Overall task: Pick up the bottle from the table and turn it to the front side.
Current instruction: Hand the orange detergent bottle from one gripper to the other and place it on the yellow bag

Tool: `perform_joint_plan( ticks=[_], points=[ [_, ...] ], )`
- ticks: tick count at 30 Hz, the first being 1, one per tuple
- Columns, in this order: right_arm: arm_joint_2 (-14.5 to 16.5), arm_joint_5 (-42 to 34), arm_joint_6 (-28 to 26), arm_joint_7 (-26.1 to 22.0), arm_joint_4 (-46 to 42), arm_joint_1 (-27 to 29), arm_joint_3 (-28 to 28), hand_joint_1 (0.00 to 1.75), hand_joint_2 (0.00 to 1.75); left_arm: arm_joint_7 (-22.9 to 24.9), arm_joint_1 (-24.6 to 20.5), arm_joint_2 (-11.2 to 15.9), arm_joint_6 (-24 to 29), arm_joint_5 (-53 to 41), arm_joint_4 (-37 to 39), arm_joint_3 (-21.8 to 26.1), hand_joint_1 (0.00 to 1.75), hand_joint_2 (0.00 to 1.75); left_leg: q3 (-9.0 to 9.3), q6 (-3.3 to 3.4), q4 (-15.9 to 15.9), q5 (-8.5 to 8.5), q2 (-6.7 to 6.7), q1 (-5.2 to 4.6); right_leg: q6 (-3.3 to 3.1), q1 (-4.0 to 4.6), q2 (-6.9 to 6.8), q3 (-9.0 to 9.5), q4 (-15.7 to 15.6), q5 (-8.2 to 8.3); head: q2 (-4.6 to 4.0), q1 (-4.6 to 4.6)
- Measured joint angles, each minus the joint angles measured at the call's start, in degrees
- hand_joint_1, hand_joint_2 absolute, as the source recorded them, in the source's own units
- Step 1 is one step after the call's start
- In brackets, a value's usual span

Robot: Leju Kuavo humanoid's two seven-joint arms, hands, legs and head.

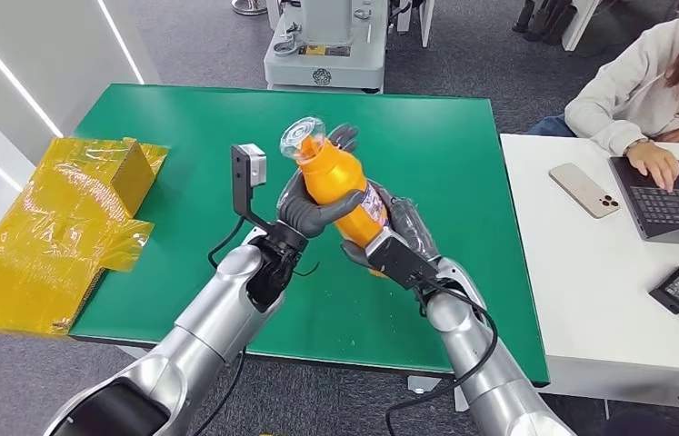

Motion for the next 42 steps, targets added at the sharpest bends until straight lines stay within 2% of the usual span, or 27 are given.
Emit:
perform_joint_plan(
  ticks=[4,9,15,16,19,20,25,28,32,36,39,42],
  points=[
    [-0.05,-0.03,0.11,0.18,0.55,0.05,-0.01,1.57,1.75,-1.45,0.01,0.13,2.09,-2.15,-0.14,-0.4,1.75,1.75,0.0,0.0,0.0,0.0,0.0,0.0,0.0,0.0,0.0,0.0,0.0,0.0,0.0,0.0],
    [-0.15,-0.04,0.08,0.34,0.67,0.05,-0.15,1.55,1.75,-2.09,0.4,0.14,3.42,-2.99,-1.05,-1.11,1.75,1.75,0.0,0.0,0.0,0.0,0.01,0.0,0.0,0.0,0.01,0.0,-0.01,0.0,0.0,0.01],
    [-0.36,-0.02,0.19,0.3,0.67,0.06,-0.14,1.38,1.75,-1.99,0.76,0.14,3.32,-2.59,-1.88,-1.21,1.75,1.75,0.0,0.0,0.0,0.0,0.01,0.0,0.0,0.0,0.02,-0.01,-0.01,0.0,0.0,0.01],
    [-0.4,-0.02,0.25,0.27,0.67,0.06,-0.13,1.13,1.75,-1.89,0.76,0.14,3.05,-2.29,-1.91,-1.21,1.75,1.75,0.0,0.0,0.0,0.0,0.01,0.0,0.0,0.0,0.02,-0.01,-0.01,0.0,0.0,0.01],
    [-0.6,-0.02,0.35,0.23,0.67,0.08,-0.08,0.12,1.75,-1.55,0.77,0.13,1.93,-1.43,-1.92,-1.21,1.75,1.75,0.01,0.0,0.0,0.0,0.01,0.0,0.0,0.0,0.02,-0.02,-0.01,0.0,0.0,0.01],
    [-0.7,-0.06,0.35,0.23,0.67,0.09,-0.06,0.01,1.75,-1.37,0.77,0.11,1.44,-1.23,-1.92,-1.21,1.75,1.75,0.01,0.0,0.0,0.0,0.01,0.0,0.0,0.0,0.02,-0.02,-0.01,0.0,0.0,0.0],
    [-1.29,-0.73,-0.13,0.08,0.59,0.46,0.15,0.0,1.75,-0.52,0.69,-0.16,-0.06,-0.28,-1.92,-1.42,1.75,1.75,0.0,0.0,0.01,0.0,0.02,-0.01,0.0,0.0,0.03,-0.02,-0.02,0.0,0.0,0.0],
    [-1.7,-1.05,-0.85,0.05,0.03,1.07,0.44,0.0,1.75,-1.85,0.52,-0.14,1.54,-2.35,-1.92,-2.18,1.75,1.75,0.0,0.0,0.01,-0.01,0.01,0.0,0.0,0.0,0.02,-0.02,-0.03,0.0,0.0,0.0],
    [-2.97,-1.35,-1.57,0.08,-2.05,3.24,0.54,0.0,1.75,-6.25,-0.36,0.42,11.83,-12.75,-2.47,-3.82,1.75,1.75,-0.01,0.0,0.01,-0.01,0.01,0.0,0.0,0.0,0.01,-0.02,-0.02,0.0,0.0,0.0],
    [-4.57,-1.7,-1.64,0.14,-5.07,6.08,0.54,0.0,1.75,-7.54,-1.73,1.77,25.23,-28.33,-4.5,-4.55,1.75,1.75,-0.01,0.0,0.01,-0.01,0.01,0.0,0.0,0.0,0.01,-0.02,-0.02,0.0,0.0,-0.01],
    [-5.33,-1.95,-1.59,0.18,-6.2,7.59,0.48,0.0,1.75,-5.74,-3.16,3.09,36.66,-44.76,-5.77,-6.03,1.75,1.75,-0.01,0.0,0.0,-0.01,0.01,0.01,0.0,0.0,0.01,-0.02,-0.01,0.0,0.0,-0.01],
    [-5.68,-2.48,-1.27,-0.37,-6.52,8.39,0.23,0.0,1.75,0.6,-5.09,4.47,46.98,-63.73,-5.93,-8.47,1.75,1.75,-0.01,0.0,0.0,-0.01,0.01,0.01,0.0,0.01,0.01,-0.02,-0.01,0.0,0.0,0.01]
  ],
)
